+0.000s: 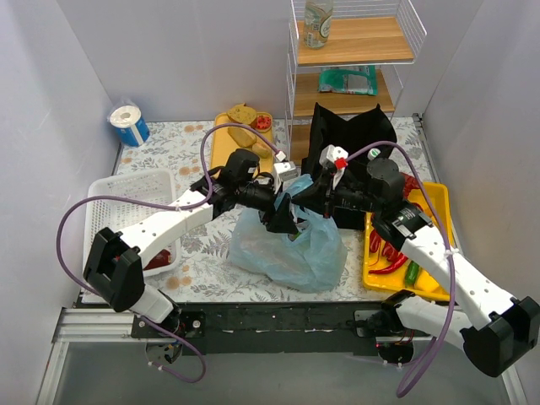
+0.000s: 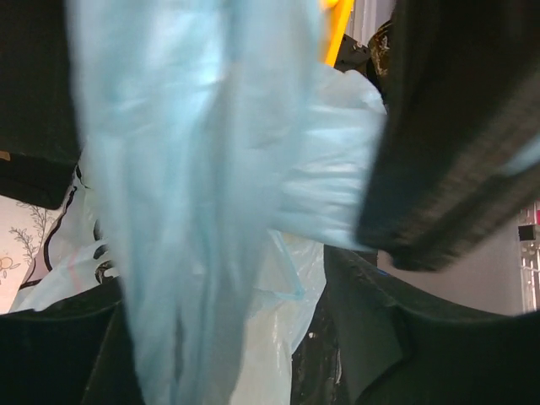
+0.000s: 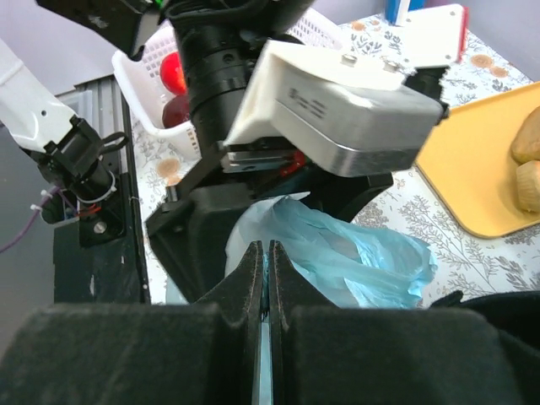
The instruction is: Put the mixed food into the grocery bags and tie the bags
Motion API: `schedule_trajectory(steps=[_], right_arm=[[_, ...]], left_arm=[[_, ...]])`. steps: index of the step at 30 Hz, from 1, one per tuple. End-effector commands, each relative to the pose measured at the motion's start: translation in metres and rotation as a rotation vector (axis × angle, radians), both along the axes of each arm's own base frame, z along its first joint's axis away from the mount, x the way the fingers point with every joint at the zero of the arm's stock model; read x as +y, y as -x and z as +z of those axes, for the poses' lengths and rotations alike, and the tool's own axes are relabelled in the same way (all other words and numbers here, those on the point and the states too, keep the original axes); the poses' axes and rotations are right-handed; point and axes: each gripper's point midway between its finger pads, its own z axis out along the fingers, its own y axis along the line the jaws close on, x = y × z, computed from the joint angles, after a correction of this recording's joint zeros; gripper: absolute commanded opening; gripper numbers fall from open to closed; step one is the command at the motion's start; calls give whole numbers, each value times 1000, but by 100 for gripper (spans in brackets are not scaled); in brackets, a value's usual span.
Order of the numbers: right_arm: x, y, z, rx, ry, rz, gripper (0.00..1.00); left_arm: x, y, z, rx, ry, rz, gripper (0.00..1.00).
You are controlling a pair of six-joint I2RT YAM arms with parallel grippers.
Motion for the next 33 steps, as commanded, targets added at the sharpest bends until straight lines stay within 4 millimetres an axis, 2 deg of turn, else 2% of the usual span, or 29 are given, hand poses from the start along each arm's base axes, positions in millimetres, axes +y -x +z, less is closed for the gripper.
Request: schedule_trajectory(steps=[1, 8, 17, 20, 22, 28, 33], right_arm=[[8, -2, 36, -47, -80, 20, 1], [13, -3, 35, -33, -85, 39, 1], [16, 1, 30, -16, -104, 42, 1], [16, 2, 28, -6, -109, 39, 1], [16, 2, 26, 0, -112, 35, 1], [15, 1, 18, 31, -116, 15, 1], [13, -3, 12, 50, -129, -21, 1]], left_arm=[[4, 10, 27, -99, 75, -38, 64], [-3, 12, 39, -96, 135, -64, 70], [-14, 11, 38, -38, 198, -65, 71], [-15, 14, 39, -31, 220, -69, 69], [-14, 16, 35, -8, 221, -70, 65], [-18, 12, 38, 3, 265, -36, 52], [-18, 15, 41, -7, 294, -36, 57]])
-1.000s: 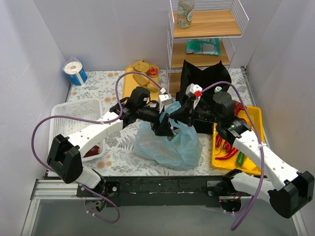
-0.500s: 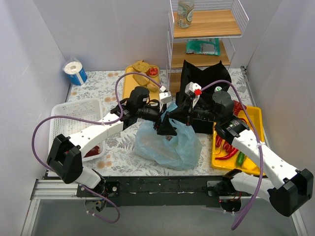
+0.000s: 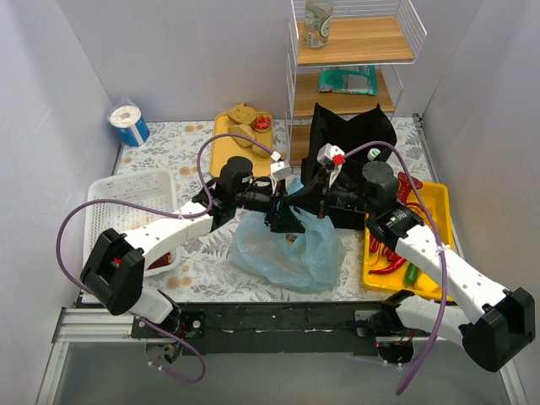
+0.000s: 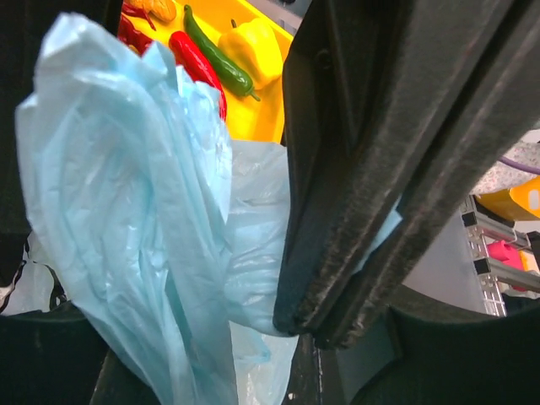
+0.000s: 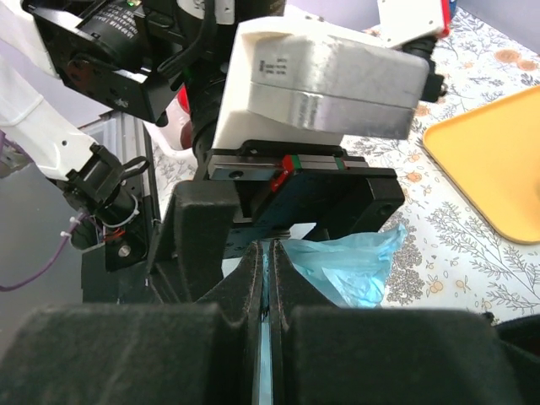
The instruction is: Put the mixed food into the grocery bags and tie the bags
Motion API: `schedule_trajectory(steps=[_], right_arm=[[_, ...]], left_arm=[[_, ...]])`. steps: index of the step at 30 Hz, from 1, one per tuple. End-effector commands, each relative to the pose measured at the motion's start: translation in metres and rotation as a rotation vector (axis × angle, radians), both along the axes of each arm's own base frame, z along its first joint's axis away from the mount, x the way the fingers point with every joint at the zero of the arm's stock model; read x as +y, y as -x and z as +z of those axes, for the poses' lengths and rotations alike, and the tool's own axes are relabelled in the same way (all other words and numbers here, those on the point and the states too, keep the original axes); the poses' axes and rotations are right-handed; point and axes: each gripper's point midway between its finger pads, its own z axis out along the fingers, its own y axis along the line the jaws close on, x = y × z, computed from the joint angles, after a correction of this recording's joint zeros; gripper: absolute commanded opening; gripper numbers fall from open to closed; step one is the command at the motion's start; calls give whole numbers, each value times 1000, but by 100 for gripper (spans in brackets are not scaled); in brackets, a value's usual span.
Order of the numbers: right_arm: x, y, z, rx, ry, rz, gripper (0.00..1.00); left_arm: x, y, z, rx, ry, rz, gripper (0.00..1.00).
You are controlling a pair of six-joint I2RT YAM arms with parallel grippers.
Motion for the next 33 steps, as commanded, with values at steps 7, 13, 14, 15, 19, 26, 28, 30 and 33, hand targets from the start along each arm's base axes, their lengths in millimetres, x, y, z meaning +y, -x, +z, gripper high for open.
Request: schedule_trajectory(steps=[7, 13, 14, 15, 19, 26, 28, 30, 33], right_arm=[[1, -2, 13, -21, -66, -23, 1], [-2, -3, 17, -9, -82, -56, 1], [-2, -2, 19, -8, -86, -59, 1], [-2, -3, 20, -6, -91, -63, 1], [-5, 0, 36, -6, -129, -74, 27], [-20, -19, 70, 51, -146, -231, 65], [-21, -26, 61, 88, -116, -244, 68], [-21, -31, 57, 108, -106, -259, 74], [-22, -39, 44, 146, -93, -285, 75]], left_arm=[[-3, 7, 25, -8, 122, -1, 36], [-2, 2, 17, 6, 110, 49, 0], [-1, 2, 17, 4, 109, 51, 0], [-1, 2, 16, 3, 108, 55, 0], [1, 3, 12, -6, 95, 55, 0], [4, 9, 9, -41, 81, 20, 0], [4, 10, 9, -50, 79, 12, 0], [4, 12, 9, -60, 78, 6, 0], [4, 13, 8, -71, 74, 4, 0]])
